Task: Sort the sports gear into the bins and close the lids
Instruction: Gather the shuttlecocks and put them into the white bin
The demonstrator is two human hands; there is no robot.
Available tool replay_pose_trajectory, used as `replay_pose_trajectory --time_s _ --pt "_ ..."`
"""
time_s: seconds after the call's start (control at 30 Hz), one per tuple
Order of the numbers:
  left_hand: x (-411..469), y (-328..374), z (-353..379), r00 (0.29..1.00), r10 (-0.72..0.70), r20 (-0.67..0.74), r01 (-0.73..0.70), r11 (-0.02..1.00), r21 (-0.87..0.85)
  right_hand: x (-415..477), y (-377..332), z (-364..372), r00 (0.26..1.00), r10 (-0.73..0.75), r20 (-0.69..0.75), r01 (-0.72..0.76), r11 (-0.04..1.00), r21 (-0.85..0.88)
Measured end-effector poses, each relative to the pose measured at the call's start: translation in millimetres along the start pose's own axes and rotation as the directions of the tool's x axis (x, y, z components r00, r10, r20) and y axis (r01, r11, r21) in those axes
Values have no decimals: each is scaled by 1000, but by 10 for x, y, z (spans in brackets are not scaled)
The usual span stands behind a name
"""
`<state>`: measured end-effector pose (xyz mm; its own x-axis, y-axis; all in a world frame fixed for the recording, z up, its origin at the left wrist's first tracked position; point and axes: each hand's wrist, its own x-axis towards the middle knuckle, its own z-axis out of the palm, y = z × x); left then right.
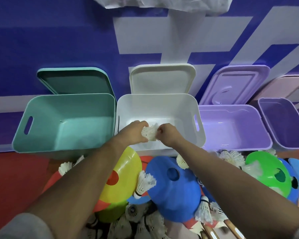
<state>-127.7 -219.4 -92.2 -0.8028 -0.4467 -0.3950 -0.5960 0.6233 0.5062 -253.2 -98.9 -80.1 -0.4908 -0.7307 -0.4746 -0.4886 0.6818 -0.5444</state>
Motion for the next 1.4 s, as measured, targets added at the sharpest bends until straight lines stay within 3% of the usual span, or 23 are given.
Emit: replay_pose_trajectory --time_s 0.1,0.3,0.5,0.57,0.67,0.73,0.8,0.87,1.0,1.1,1.2,1.3,1.4 --pt "-130 -14 18 1000 -22 -16 22 999 -45 -78 66 4 1000 3 -10 -4 999 -38" --pt "-899 120 -46 945 131 -300 -176 976 -128 -718 179 -202 955 -195 -222 207 978 32" --pt "-1591 217 275 946 179 -272 -232 956 -180 -1346 451 -98 908 -335 -253 340 940 -27" --pt "-1681 229 423 969 151 -195 -173 979 -104 -1476 572 -21 900 -342 -270 330 940 -93" --pt "-1689 201 649 985 162 -67 -143 965 221 -1640 752 97 884 -362 -295 317 929 -189" --pt "-1679 207 763 977 186 -101 -142 930 339 -1707 869 140 874 -389 -291 326 914 -243" --pt "-1657 225 822 960 196 -199 -117 928 353 -1761 953 134 867 -398 -301 322 907 -272" --pt "-1633 268 842 930 207 -303 -127 957 262 -1822 1017 72 835 -425 -350 338 897 -285" --pt "-1664 482 718 920 130 -371 -192 972 -135 -1942 1183 -103 744 -445 -498 302 889 -344" --pt "-1670 728 642 922 87 -377 -235 900 -368 -1936 1383 -140 785 -380 -489 159 887 -434" --pt "-1610 941 692 957 32 -289 -188 825 -533 -1881 1518 -53 850 -359 -387 119 844 -522" --pt "-1550 1114 783 975 -2 -223 -146 753 -641 -1822 1518 -53 841 -373 -392 111 828 -549" --pt "-1483 1233 859 980 -13 -197 -132 697 -705 -1854 1469 -168 797 -354 -489 138 896 -423"
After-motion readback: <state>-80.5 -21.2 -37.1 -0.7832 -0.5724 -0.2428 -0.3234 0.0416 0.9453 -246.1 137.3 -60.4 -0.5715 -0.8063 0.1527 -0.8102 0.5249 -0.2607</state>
